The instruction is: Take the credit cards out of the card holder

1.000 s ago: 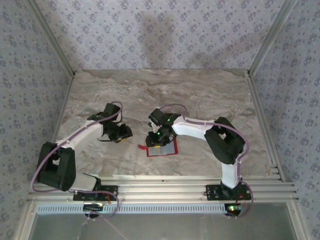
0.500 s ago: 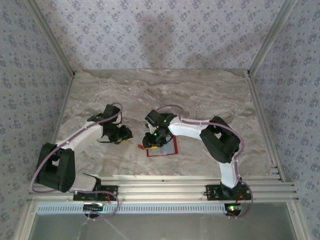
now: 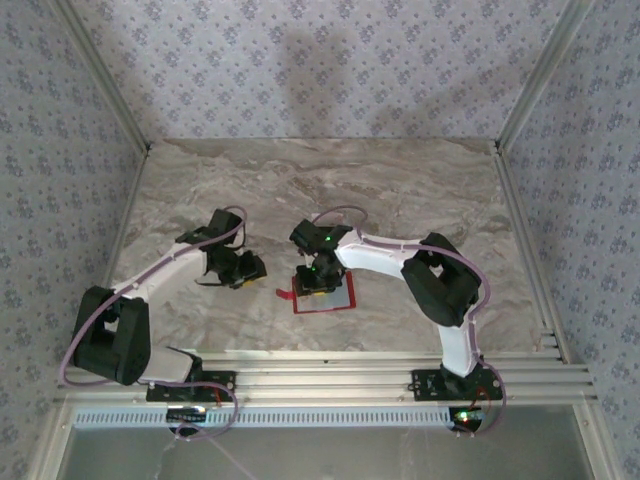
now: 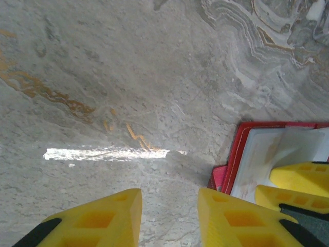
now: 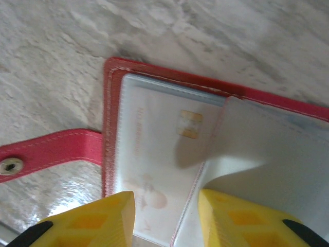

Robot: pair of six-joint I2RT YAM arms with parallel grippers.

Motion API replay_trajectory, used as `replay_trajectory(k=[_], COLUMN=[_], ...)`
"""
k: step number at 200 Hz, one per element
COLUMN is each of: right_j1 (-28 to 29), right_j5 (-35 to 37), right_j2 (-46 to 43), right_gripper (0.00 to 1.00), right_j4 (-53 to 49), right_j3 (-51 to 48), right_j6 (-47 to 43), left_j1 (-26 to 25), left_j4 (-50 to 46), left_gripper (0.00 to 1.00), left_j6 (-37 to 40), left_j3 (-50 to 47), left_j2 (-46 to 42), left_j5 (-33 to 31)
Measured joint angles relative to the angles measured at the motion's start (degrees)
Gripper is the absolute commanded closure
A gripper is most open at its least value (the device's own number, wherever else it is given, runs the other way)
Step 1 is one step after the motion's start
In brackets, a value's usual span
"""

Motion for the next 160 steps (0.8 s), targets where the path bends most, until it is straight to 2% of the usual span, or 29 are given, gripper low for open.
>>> replay_trajectory(k=[59, 160], right_j1=[1.38, 1.97], right_j5=[7.96, 17.0], right_j2=[0.0, -0.33], right_gripper=[0.58, 0.54], right_j4=[-7.02, -15.15], right_j3=[2.38, 3.85], right_j6=[-1.03, -1.42], left_j1=[-3.91, -6.12], left_j4=[0.07, -0.74], left_gripper=[0.65, 0.65], left_j6=[-0.07, -0.44], left_j3=[4.13, 7.32], left_j2=[1.25, 3.04], left_j5=[-0.13, -1.27])
